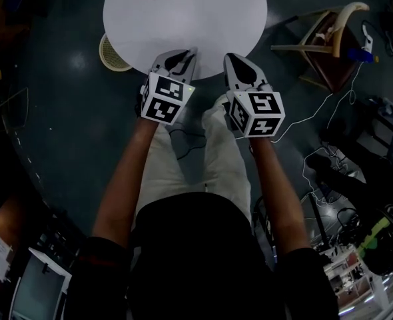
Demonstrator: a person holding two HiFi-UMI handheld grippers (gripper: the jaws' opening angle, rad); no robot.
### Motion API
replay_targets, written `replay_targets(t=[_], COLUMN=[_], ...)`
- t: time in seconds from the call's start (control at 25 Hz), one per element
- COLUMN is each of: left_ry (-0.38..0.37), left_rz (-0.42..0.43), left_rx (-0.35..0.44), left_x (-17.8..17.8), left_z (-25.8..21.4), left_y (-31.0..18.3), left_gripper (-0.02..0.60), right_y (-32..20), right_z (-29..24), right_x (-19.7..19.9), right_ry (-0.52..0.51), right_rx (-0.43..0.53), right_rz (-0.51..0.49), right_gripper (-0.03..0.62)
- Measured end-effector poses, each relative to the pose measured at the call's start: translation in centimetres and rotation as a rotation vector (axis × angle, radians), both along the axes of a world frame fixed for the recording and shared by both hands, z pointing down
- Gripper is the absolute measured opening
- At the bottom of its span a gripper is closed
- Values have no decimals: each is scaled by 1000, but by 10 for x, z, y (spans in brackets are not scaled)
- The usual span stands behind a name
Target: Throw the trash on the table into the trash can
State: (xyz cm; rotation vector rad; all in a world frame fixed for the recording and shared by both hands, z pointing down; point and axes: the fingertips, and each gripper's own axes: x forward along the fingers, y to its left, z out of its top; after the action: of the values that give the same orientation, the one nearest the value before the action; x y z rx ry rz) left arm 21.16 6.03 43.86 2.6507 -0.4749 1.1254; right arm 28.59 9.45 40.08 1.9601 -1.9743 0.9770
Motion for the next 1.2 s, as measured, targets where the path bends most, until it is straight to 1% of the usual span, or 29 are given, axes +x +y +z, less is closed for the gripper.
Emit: replay_targets(t=[0.16, 0.32, 0.84, 1.08, 1.2], left_ry=[12, 31, 38, 39, 38], left_rz=[-29, -80, -323, -408, -443], left_rx=[-10, -35, -53, -60, -71], left_x=[-35, -78, -226, -289, -312], left_z=[5, 8, 36, 57, 74], left_y=[-22, -45, -117, -149, -161], left_gripper=[58, 58, 58, 58, 58], right_y=[-20, -42, -126, -159, -169], right_z=[7, 14, 48, 66, 80], right_x=[-32, -78, -226, -296, -325], right_ry=[-2, -4, -41, -48, -58], right_rx=[-12, -33, -54, -55, -62], right_rz=[-7, -42, -238, -316, -345], right_gripper=[18, 18, 18, 18, 18])
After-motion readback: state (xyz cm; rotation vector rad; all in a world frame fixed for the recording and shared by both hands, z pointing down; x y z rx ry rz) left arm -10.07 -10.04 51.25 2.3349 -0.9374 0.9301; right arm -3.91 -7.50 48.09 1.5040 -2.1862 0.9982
